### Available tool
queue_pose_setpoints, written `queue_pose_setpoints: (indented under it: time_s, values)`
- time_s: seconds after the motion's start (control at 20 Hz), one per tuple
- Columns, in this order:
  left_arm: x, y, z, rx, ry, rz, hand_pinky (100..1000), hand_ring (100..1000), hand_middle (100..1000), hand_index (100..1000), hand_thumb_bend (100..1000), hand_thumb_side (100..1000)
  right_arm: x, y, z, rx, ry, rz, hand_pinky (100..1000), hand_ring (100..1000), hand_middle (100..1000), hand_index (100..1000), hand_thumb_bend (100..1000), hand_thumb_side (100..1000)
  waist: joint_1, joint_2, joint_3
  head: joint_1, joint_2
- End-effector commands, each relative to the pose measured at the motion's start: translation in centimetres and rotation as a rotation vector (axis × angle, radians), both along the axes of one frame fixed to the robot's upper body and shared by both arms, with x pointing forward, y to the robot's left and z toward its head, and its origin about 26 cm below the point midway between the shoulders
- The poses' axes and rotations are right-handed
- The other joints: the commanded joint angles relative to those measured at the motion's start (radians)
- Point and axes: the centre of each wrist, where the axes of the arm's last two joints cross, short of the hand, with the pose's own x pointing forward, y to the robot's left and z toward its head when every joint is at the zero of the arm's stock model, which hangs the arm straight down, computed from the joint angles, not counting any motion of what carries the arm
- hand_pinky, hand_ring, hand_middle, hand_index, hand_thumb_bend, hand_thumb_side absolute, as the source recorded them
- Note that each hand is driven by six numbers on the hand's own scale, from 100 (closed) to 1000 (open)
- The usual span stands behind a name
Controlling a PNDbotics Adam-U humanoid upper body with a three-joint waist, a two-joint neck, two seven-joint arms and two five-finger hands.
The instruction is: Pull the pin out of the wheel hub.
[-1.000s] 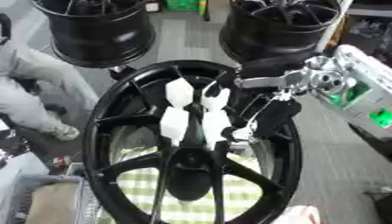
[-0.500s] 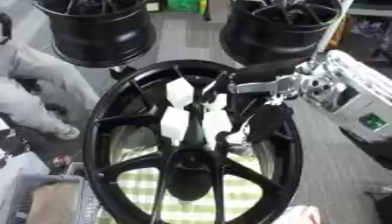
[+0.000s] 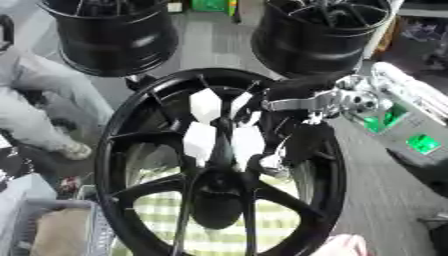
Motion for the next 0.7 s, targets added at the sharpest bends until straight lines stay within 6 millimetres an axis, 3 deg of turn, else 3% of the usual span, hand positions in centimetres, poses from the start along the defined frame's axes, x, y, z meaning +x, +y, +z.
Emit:
queue_pose_setpoints:
  time_s: [0.05, 0.7]
  values:
    - [0.21, 0.06, 0.87, 0.013, -0.028, -0.009, 741, 733, 633, 726, 100, 711, -0.16, -0.17, 0.82, -0.02, -0.033, -0.01, 775, 734, 829, 923, 287, 493, 0.005, -0.009, -0.001, -0.002, -0.003]
    - [0.2, 0.04, 0.85, 0.012, -0.028, -0.01, 741, 734, 633, 726, 100, 714, -0.2, -0.15, 0.4, -0.035, -0.027, -0.051, 768, 721, 788, 900, 281, 484, 0.005, -0.008, 0.002, -0.003, -0.003]
